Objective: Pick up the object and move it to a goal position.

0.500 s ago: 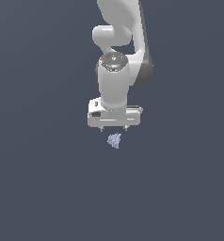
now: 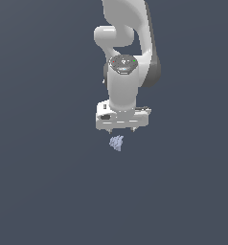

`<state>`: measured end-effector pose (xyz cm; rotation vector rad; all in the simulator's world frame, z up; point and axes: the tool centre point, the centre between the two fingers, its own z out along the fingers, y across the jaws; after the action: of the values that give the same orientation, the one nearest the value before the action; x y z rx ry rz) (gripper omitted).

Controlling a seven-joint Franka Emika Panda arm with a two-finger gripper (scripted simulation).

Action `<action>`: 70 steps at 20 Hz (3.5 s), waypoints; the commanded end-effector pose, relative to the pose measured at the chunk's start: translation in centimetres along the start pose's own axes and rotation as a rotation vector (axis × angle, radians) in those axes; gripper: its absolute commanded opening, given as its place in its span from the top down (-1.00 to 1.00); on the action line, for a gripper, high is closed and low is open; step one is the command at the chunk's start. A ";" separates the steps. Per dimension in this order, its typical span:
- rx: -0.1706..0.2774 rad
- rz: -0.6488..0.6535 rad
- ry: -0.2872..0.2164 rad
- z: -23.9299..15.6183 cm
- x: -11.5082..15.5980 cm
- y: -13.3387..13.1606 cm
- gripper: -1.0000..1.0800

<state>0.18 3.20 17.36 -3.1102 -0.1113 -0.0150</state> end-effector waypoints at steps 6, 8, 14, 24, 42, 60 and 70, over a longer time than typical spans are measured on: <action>0.006 -0.016 -0.002 0.1 -0.1 -0.9 -0.92; 0.005 -0.005 -0.003 0.3 -0.1 -0.7 -0.92; 0.000 0.062 -0.004 1.9 -0.5 -0.2 -0.92; -0.020 0.260 -0.006 6.4 -1.7 1.4 -0.92; -0.030 0.335 -0.006 9.7 -2.4 2.1 -0.92; -0.030 0.339 -0.006 13.1 -2.4 2.3 1.00; -0.030 0.339 -0.005 12.1 -2.5 1.8 1.00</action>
<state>-2.03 1.41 4.78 -3.1136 0.4197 0.0007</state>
